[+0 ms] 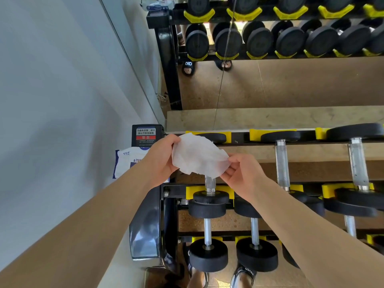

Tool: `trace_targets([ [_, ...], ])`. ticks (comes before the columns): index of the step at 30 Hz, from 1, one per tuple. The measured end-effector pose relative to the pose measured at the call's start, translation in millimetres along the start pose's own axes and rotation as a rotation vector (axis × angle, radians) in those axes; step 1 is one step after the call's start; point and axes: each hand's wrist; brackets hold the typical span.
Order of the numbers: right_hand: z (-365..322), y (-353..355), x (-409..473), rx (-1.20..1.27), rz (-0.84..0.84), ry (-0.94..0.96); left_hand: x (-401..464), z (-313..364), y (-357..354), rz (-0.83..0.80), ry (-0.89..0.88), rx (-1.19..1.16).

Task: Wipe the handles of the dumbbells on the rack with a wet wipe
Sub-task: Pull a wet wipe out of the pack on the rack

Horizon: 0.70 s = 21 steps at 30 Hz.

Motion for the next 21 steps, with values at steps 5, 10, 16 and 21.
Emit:
trace_targets([
  [5,1,-6,-3,-0.056,-0.104,-0.061,-2,1,-2,0.003,-0.012,0.051],
  [10,8,-7,10,-0.148,0.089,-0.054,-4,4,-6,-0.052,-0.079,0.129],
  [16,18,-3,16,-0.355,0.233,-0.095,-5,3,-9,-0.12,-0.066,0.114],
  [21,12,-6,20,-0.774,0.446,0.181,-4,2,-12,-0.125,-0.078,0.14],
])
Point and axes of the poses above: each hand's wrist, its own x-axis towards the middle knuckle, its own y-axis out of the back of the hand, z = x × y, and after that the axes turned 1 degree about x, right-handed
